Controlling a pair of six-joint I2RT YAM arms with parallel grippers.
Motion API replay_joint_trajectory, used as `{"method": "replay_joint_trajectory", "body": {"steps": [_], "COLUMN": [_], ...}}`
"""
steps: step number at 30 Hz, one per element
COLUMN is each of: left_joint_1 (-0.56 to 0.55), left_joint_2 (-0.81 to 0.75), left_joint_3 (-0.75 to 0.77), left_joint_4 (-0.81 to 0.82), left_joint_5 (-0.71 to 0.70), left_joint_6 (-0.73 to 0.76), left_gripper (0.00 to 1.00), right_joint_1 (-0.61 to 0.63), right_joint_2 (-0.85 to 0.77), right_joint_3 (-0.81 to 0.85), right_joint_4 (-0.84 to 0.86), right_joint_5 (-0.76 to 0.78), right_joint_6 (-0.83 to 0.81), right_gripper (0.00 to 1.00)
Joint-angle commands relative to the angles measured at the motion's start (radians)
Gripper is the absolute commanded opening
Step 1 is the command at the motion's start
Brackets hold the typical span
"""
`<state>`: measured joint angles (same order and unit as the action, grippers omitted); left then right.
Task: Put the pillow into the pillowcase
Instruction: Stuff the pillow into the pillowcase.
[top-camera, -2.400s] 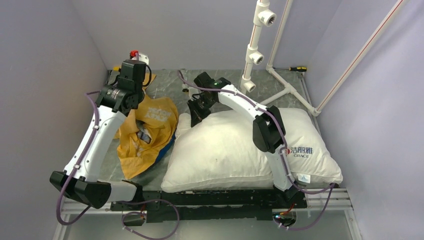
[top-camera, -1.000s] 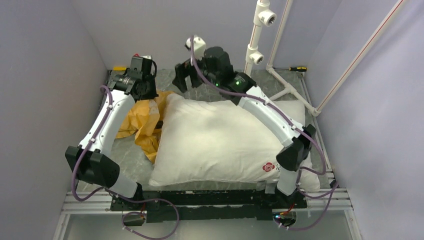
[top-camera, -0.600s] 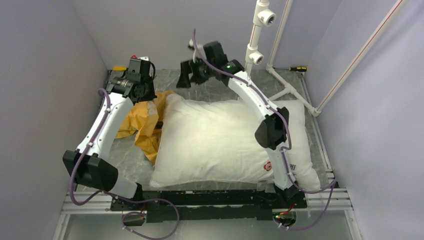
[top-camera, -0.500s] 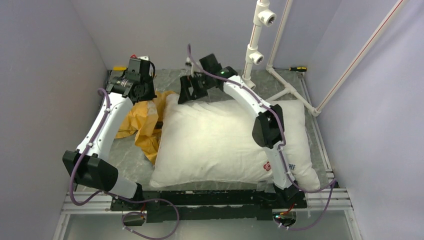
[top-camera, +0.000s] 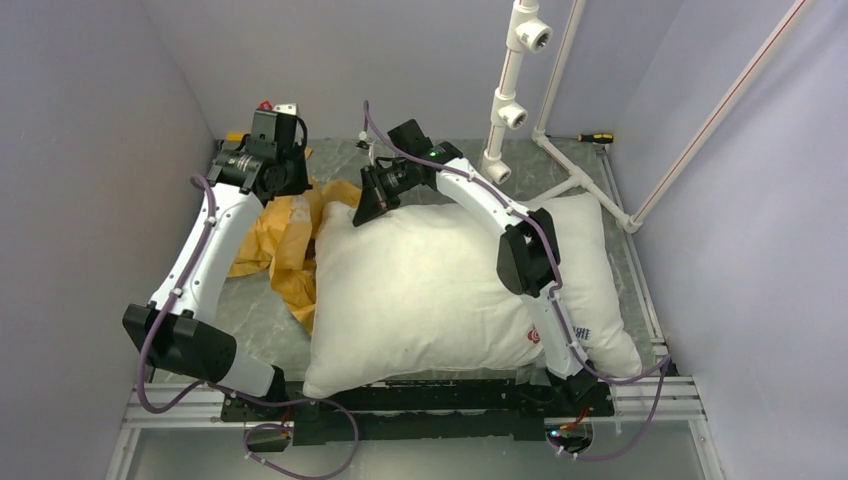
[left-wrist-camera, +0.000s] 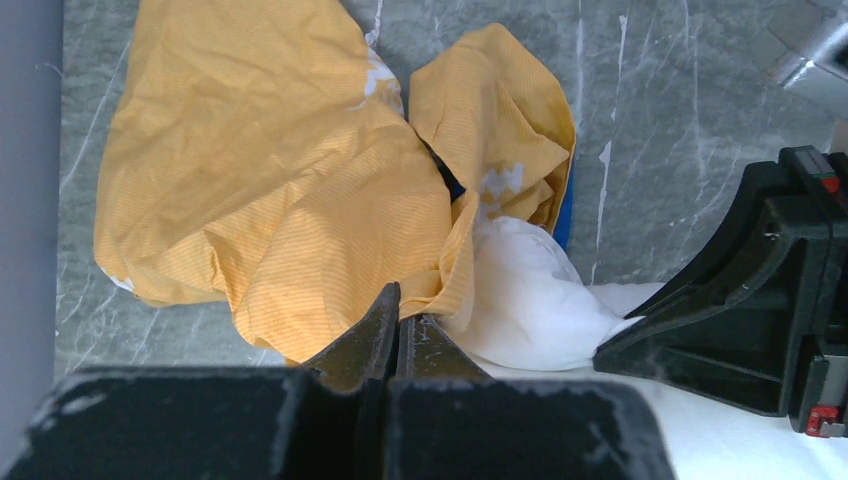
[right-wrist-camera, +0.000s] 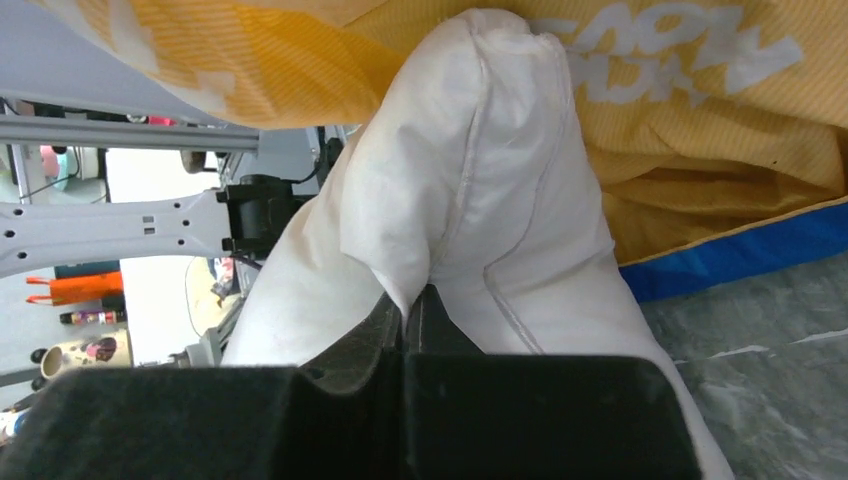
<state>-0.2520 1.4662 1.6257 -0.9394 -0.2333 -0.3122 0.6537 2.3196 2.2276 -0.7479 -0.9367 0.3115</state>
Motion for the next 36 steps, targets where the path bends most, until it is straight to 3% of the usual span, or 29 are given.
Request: {"method": "replay_joint_trajectory", "body": {"steps": [1,8,15,20,24,28,36], "left_joint_1": [0.002,0.002,0.002,0.002,0.002,0.002,0.002], "left_joint_2": [-0.023,-0.029,-0.049,-0.074,-0.099,-0.132,-0.169], "left_joint_3": [0.051,0.109,0.148,0.141,0.158,0.177,0.204], "left_joint_4": [0.037,0.039,0.015,-0.005,-0.035,-0.061,-0.096], "left_joint_5": [0.012,0.019,-0.02,-0.034,-0.095,-0.165,-0.273], "left_joint_6": [0.001,-0.041,-0.043,-0.049,-0.055,-0.053,0.015], "left_gripper": [0.0,0.0,0.0,0.0,0.0,0.0,0.0], "right_joint_1": [0.006,-0.019,-0.014,0.001,0.025,0.094,0.143], "right_joint_2": [-0.1,-0.302,-0.56,-0.551,-0.552,-0.547,-0.569], "right_joint_3": [0.06,0.081,-0.144,-0.107,-0.159,-0.193,-0.211], "right_joint_4": [0.029,0.085,0.363,0.395,0.537,0.643,0.709], "right_joint_5": [-0.038,0.156,0.528,0.743,0.894,1.097,1.297], "right_joint_6": [0.016,0.023,0.023,0.008,-0.017,-0.144,-0.274], "right_gripper": [0.0,0.0,0.0,0.0,0.0,0.0,0.0]}}
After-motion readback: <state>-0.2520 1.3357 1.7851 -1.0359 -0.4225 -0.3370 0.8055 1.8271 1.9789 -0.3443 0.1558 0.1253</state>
